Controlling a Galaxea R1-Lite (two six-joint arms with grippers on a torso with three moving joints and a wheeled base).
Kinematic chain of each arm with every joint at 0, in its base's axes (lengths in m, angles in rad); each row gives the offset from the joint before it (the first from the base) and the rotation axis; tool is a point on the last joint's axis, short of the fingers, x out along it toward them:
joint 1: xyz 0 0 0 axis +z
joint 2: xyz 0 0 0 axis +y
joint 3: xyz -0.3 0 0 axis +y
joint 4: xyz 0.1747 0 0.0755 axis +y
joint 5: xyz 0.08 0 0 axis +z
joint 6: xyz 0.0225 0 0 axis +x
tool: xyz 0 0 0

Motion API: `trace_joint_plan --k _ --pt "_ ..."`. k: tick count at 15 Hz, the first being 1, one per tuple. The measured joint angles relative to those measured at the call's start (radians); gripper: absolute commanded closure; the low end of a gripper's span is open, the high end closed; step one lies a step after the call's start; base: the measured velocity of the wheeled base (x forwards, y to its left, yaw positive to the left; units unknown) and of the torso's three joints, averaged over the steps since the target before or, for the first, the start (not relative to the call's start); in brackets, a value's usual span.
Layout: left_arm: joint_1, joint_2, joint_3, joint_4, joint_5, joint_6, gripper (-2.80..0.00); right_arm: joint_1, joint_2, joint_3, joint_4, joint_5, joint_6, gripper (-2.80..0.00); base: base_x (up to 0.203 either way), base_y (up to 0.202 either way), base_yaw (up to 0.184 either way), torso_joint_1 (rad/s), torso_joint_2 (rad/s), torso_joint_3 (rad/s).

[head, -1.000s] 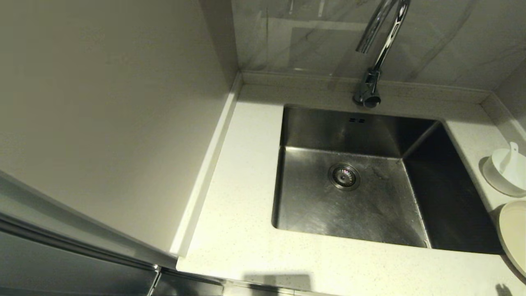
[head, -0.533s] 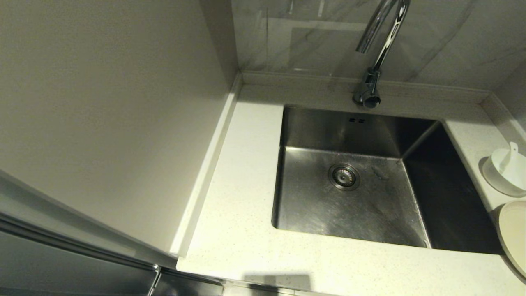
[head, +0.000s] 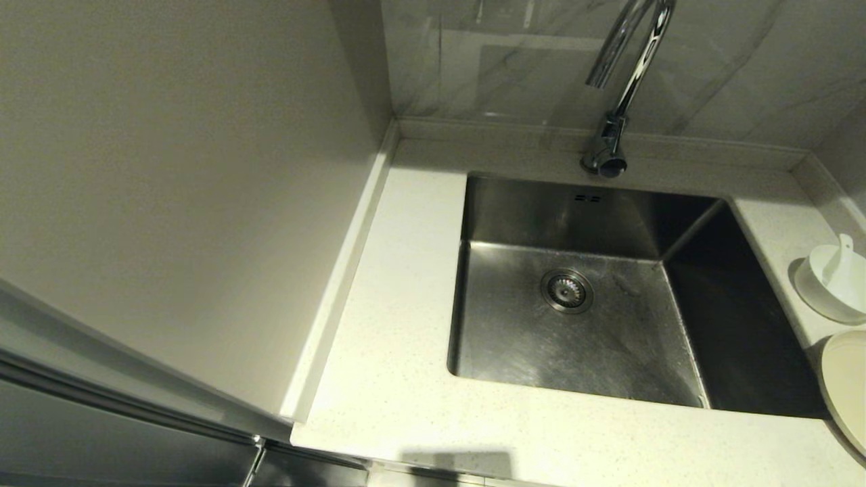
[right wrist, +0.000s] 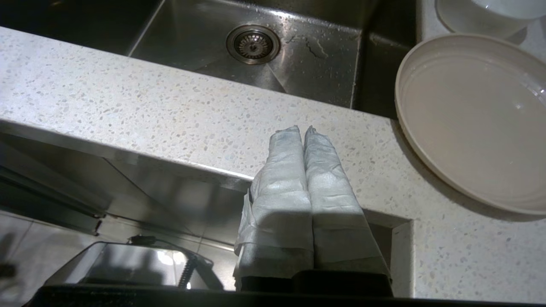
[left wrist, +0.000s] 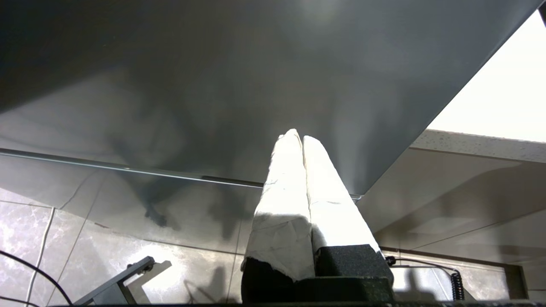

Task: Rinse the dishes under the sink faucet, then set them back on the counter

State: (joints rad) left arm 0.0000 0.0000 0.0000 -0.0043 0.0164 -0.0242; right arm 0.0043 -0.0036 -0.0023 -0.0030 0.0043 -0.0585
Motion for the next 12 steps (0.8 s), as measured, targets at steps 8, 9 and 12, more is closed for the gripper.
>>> trace_joint_plan --k 8,9,12 --pt "0.000 0.000 0.000 0.000 0.000 0.000 0.00 0.000 0.000 0.002 0.002 -0.006 0.054 0.00 0.000 0.000 0.000 0.000 0.00 0.000" --pt "0.000 0.000 0.000 0.000 0.000 0.000 0.00 0.000 0.000 0.002 0.002 -0.006 0.054 0.00 0.000 0.000 0.000 0.000 0.00 0.000" --pt "0.000 0.000 0.000 0.000 0.000 0.000 0.00 0.000 0.000 0.002 0.001 0.001 0.028 0.00 0.000 0.000 0.000 0.000 0.00 0.000"
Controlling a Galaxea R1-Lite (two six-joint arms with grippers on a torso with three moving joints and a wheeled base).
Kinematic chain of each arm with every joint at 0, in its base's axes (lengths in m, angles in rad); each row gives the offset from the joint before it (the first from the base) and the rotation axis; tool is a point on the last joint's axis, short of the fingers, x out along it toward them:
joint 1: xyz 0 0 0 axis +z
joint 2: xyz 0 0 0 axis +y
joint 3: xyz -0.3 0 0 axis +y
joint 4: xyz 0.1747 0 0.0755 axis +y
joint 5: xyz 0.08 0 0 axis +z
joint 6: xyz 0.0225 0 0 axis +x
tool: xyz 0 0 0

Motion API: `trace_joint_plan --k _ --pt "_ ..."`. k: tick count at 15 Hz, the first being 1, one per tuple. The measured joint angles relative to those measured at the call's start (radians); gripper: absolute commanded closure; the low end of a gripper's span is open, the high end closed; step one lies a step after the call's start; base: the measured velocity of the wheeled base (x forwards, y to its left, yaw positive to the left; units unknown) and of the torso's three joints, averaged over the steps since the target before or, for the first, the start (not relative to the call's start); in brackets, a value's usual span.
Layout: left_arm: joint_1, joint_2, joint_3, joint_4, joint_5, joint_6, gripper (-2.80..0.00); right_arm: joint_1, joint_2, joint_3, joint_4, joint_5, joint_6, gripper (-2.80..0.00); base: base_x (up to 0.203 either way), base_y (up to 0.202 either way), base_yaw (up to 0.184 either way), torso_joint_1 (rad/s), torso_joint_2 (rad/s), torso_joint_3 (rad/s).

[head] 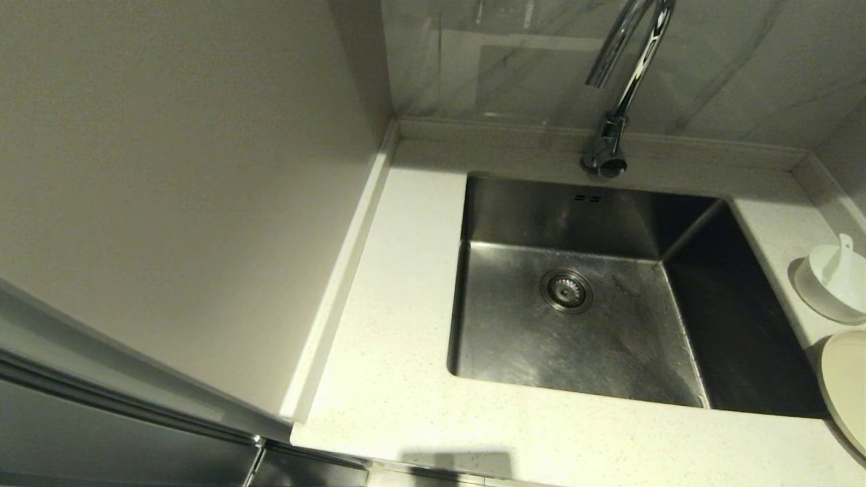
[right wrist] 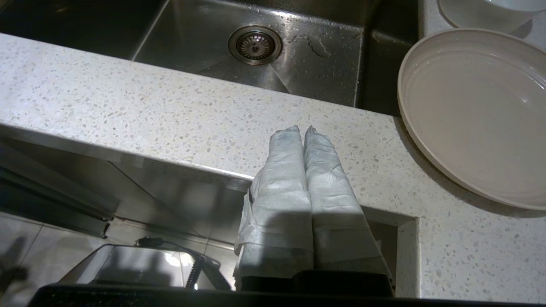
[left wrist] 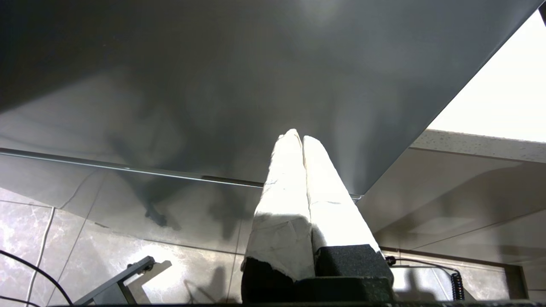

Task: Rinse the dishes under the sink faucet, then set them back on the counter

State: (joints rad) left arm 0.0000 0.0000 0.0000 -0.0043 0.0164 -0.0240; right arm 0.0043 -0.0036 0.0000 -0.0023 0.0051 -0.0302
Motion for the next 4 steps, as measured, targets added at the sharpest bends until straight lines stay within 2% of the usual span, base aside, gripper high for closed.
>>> trace_joint_plan --k 4 --pt "0.000 0.000 0.000 0.000 0.000 0.000 0.00 0.000 0.000 0.000 0.001 -0.006 0.022 0.00 0.000 0.000 0.000 0.000 0.00 0.000"
